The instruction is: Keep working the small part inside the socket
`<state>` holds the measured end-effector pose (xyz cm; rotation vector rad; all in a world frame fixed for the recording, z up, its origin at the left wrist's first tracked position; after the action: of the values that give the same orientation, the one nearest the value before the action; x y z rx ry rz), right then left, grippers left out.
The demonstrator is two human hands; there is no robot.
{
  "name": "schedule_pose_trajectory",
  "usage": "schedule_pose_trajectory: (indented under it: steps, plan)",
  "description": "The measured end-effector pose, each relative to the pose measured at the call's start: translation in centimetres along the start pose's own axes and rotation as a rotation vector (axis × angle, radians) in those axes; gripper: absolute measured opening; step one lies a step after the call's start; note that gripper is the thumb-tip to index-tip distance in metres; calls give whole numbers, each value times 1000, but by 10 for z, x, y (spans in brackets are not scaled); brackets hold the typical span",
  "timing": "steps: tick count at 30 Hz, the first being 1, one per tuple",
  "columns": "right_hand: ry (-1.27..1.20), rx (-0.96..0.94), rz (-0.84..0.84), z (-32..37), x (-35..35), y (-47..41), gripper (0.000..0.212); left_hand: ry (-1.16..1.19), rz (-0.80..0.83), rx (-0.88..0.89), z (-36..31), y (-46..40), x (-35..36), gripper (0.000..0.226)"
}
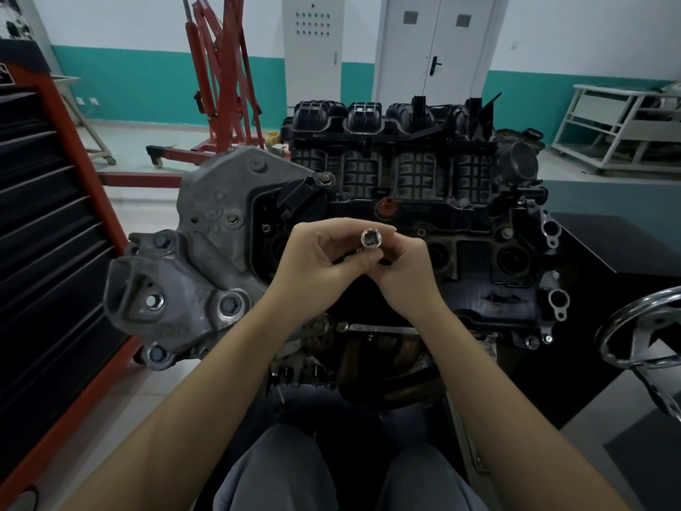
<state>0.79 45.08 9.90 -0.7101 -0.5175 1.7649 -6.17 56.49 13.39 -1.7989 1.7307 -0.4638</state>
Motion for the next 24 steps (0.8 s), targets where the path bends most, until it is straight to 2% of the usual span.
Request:
schedule_pose_trajectory:
  steps: [5, 8, 11, 15, 17, 21, 24]
  plan:
    - [-35, -4, 20, -2, -2, -2, 21, -211, -88, 38, -1, -2, -4, 19]
    - [-47, -10, 59, -1, -1, 1, 30, -106, -46, 17, -2, -2, -2, 29]
    - [-39, 14, 27, 0, -1, 0, 34, -5, -30, 5, -2, -1, -2, 33]
    - [-37, 24, -26, -3, -2, 0, 20, -165, -118, 38, -2, -1, -5, 20]
    - [-48, 14, -18, -4, -2, 1, 21, -165, -143, 30, -1, 0, -6, 19]
    - [-65, 7, 51, -3, 1, 3, 35, 1, -68, -7, 2, 0, -7, 27]
    - [-60, 28, 3, -3, -1, 1, 33, 46, -21, -18, 2, 0, -6, 29]
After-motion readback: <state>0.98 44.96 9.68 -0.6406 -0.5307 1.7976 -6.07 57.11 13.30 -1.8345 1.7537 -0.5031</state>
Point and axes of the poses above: each hand's wrist, its own y-axis away from the middle knuckle, its own x-axis out of the palm, z = x × y, the point moved 4 cm from there along -y, towards the middle knuckle, and after that the axes turned 3 degrees about -z, right-handed, at the moved point
